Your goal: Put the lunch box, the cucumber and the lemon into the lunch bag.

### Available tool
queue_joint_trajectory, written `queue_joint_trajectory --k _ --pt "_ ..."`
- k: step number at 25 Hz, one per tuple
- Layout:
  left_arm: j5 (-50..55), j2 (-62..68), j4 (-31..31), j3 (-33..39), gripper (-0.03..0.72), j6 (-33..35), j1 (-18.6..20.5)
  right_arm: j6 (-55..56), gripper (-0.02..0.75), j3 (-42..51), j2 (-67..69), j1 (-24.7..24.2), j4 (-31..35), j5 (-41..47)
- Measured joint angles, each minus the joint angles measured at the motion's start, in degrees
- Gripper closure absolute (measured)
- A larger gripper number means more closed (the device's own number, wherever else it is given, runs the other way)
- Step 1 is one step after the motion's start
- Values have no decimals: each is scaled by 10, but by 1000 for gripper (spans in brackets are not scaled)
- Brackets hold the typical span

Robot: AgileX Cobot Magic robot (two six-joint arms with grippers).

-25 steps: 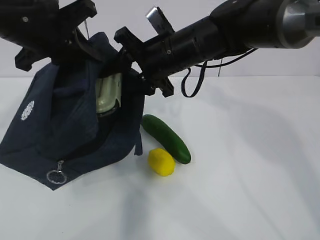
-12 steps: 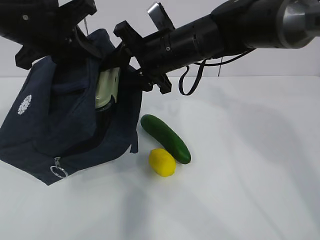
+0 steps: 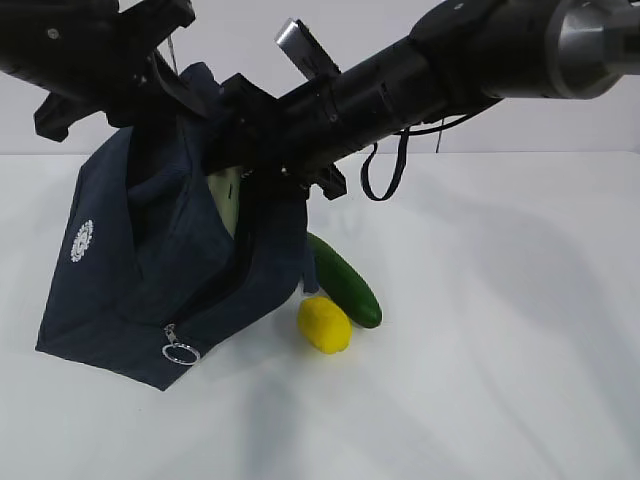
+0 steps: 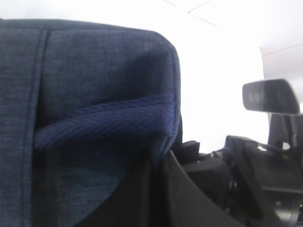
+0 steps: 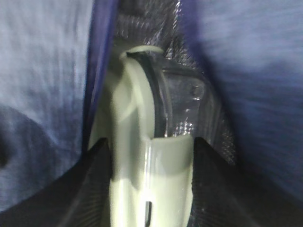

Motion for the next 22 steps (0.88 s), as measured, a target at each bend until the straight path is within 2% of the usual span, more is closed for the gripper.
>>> queue_joint_trajectory --k 9,15,22 --pt "0 0 -7 0 691 0 0 0 339 -2 0 20 -28 -7" --pt "4 2 0 2 692 0 0 1 240 -3 -1 20 -29 -13" --pt "20 2 16 2 692 0 13 0 221 -5 -3 13 -32 29"
